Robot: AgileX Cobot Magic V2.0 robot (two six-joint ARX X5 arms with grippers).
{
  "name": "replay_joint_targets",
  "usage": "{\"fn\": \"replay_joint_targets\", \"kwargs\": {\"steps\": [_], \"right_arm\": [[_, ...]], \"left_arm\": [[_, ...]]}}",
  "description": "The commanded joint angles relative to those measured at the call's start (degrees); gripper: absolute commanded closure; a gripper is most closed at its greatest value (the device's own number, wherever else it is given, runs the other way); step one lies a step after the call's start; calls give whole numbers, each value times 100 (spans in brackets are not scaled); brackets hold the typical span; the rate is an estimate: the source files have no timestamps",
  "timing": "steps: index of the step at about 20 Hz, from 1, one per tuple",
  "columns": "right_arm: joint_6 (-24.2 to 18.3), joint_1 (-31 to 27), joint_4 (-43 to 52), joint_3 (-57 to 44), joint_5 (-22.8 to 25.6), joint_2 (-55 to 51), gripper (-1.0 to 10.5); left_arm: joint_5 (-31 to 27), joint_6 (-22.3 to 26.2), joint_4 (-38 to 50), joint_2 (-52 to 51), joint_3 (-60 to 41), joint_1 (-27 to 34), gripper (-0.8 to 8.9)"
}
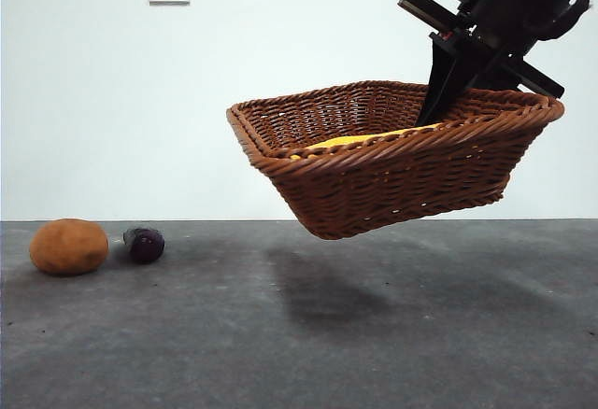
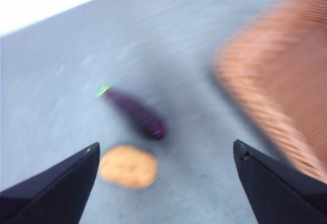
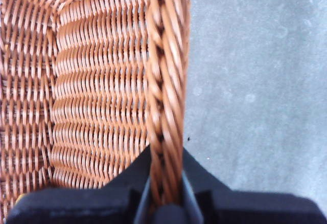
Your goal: Help me put the vegetables on the table into the basket
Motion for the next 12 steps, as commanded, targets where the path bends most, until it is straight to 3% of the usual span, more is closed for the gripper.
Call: {"fn": "replay_joint_targets", "kwargs": {"steps": [1, 3, 7, 12], "right_arm": [[-142, 0, 79, -17, -66, -15, 958], [-249, 0, 61, -17, -118, -15, 958], [-402, 0, 48, -17, -317, -15, 958], [-627, 0, -70, -17, -315, -15, 958]], "left_arm": [[302, -651, -31, 361, -7, 654, 372], [599, -1073, 37, 817, -7, 1147, 372], [1084, -1893, 90, 1851, -7, 1567, 371], [1102, -2277, 247, 2859, -7, 1624, 371]]}}
